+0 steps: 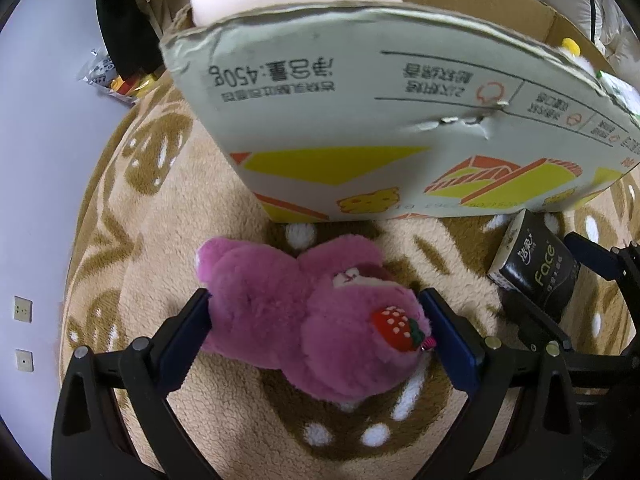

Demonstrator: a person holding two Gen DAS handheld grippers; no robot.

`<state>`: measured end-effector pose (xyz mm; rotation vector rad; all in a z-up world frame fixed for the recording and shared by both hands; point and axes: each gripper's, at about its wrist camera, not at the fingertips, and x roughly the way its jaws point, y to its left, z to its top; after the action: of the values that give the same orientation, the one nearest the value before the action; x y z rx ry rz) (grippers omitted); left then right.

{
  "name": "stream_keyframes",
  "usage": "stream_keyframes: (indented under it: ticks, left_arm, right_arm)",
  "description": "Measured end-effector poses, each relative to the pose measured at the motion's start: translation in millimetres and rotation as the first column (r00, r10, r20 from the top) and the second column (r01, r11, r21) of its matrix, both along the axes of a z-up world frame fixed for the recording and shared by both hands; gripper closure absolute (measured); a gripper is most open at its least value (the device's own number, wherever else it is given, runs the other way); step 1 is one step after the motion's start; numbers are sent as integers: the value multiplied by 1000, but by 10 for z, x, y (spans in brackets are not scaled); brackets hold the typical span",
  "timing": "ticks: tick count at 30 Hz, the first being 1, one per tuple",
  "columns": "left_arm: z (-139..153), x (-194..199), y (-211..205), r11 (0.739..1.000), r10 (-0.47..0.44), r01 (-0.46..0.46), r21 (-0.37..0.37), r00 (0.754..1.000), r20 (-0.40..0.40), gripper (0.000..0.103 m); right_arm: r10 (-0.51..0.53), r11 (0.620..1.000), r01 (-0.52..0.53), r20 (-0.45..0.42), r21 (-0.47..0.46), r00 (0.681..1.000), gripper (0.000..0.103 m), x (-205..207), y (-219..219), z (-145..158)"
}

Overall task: Organize soft objects
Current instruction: 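Lower the left tool onto the pink plush bear while the right tool approaches the black Face pack, then close the left tool on the pink bear while the right tool grasps the black Face pack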

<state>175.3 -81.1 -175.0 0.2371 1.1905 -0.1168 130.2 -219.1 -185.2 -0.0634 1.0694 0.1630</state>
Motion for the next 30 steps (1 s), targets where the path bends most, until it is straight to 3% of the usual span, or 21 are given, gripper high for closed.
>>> stream_keyframes:
  ticks: [20,30]
  left_arm:
    - [9,-49,-40,1000,-6,5,22,1000,22,11]
    - [55,-80,31,1000,5,-5,10,1000,25,11]
  right_arm:
    - [-2,1000,2,5,-7,1000,24,-33,48,-5]
    - [-4,1000,4,5,21,1000,38,-130,-8,96]
